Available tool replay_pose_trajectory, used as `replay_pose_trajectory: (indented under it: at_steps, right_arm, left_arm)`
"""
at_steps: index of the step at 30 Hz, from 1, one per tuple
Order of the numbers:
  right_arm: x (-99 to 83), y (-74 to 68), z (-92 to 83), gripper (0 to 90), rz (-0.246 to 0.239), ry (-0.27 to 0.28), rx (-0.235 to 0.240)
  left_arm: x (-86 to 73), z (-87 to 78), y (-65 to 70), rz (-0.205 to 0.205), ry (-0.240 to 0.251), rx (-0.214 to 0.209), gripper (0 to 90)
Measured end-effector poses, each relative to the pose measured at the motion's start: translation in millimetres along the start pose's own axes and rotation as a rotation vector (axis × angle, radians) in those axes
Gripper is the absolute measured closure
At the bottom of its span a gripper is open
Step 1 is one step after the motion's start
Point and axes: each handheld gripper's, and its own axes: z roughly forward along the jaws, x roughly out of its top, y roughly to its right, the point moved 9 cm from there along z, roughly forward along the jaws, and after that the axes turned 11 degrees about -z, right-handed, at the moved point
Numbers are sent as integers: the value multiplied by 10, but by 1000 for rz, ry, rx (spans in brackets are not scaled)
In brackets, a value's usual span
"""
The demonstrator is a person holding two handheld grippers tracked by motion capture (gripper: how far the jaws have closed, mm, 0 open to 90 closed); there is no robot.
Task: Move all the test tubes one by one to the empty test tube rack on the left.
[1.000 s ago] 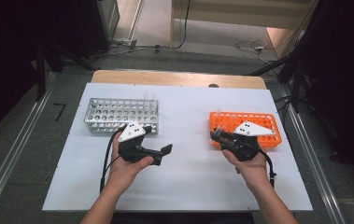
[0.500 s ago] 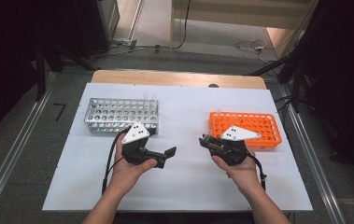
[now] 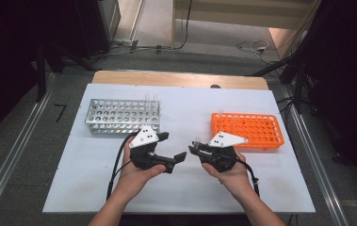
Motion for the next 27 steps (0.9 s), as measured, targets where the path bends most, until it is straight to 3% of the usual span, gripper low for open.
replay_pose_trajectory:
  at_steps: [13, 19, 23, 27]
  right_arm:
    - [38, -273, 133, 738, -46, -11, 55]
    - [85, -340, 123, 738, -55, -3, 73]
    - [104, -361, 117, 738, -55, 2, 84]
    - [100, -390, 125, 738, -58, -5, 94]
  left_arm:
    - [-59, 106, 92, 27, -29, 26, 401]
    - [-78, 104, 128, 54, -27, 5, 585]
    - [-83, 114, 149, 57, -25, -5, 654]
    - [-72, 107, 156, 57, -17, -5, 666]
